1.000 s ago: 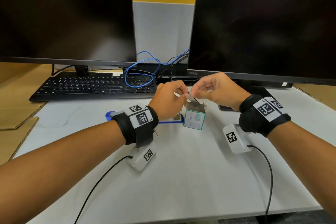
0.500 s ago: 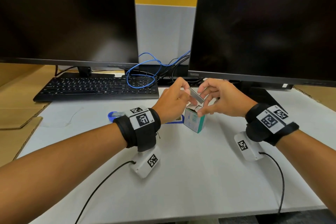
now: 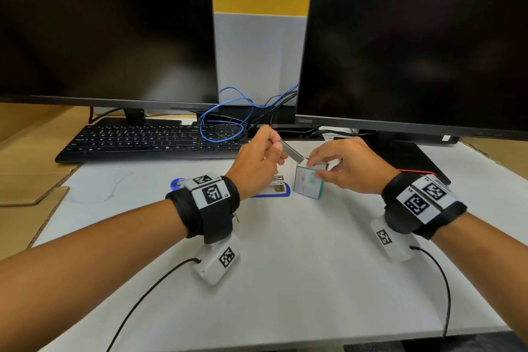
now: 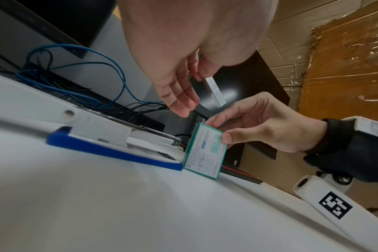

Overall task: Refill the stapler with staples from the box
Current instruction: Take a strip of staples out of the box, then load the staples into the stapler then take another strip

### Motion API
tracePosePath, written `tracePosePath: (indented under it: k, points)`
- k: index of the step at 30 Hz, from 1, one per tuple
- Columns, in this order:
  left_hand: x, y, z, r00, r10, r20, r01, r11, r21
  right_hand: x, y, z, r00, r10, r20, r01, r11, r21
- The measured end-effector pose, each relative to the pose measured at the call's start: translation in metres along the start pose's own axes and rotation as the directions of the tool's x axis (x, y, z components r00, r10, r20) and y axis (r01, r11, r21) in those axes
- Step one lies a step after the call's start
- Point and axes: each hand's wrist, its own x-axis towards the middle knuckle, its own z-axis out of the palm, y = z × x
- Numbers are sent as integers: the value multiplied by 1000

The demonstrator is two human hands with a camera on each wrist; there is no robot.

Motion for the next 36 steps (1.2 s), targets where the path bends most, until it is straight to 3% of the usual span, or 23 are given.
tracePosePath:
  k: [14,18,22,25,31,36]
  points:
    - [-8,-6,-16,999,-45,-15,45,999,24,17,11,5,998,43,-48,-46,998,-45]
    - [-9,-5,-11,999,-35,-6,36,999,37,16,-14,0,979,-18,-202,44,991,126]
    - [-9,-2,-6,1000,-11,-2,12,1000,27,19,-40,6,995,-50,-90,74,953,293]
    - [-8,0,-5,998,-55,-44,54,998,-13,22,-45,12,992,-34,-119,80,911,405]
    - [-11,6,-9,979,-152,-133,130,978,-160,21,-54,21,971,-32,-236,127,908,400]
    - [-15,10,-20,988,-81,-128,72,995,-75,15,-61,18,978,-34,-204,127,878,461]
